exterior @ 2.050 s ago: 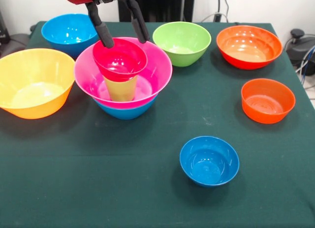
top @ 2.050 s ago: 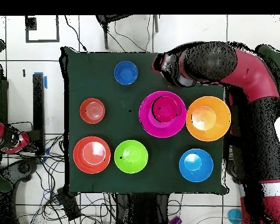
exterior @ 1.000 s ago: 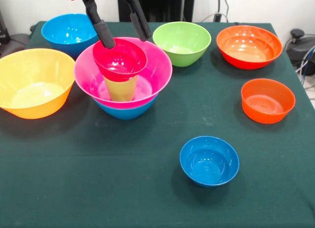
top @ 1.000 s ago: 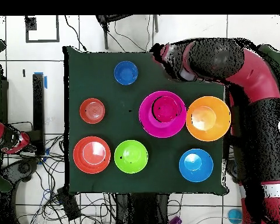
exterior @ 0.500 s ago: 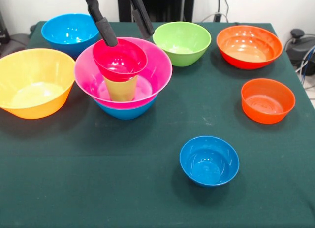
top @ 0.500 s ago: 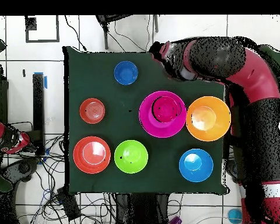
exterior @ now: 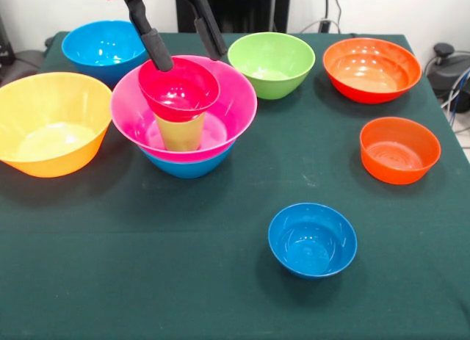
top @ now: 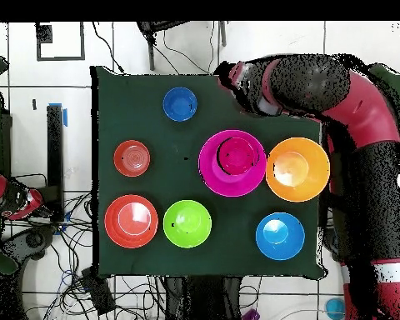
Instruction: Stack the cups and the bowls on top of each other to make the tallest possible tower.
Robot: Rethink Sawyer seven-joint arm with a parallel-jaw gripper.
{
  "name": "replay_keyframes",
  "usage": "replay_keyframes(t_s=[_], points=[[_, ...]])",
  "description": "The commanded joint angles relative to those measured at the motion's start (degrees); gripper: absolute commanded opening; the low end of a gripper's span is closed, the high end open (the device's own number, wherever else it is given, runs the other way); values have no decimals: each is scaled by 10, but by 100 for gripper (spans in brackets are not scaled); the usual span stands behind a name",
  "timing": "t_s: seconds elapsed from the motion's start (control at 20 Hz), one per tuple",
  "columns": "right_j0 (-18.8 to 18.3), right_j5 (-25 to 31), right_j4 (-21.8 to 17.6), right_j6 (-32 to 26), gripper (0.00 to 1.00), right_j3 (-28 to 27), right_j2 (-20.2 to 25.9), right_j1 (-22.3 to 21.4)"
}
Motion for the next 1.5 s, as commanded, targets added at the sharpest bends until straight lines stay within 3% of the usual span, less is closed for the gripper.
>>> replay_keyframes(t_s=[0.05,0.7,1.5], points=[[25,-36,16,68,100,8,-24,42],[31,-56,51,62,100,-2,-25,50],[67,-93,103,100,100,-49,-33,67]])
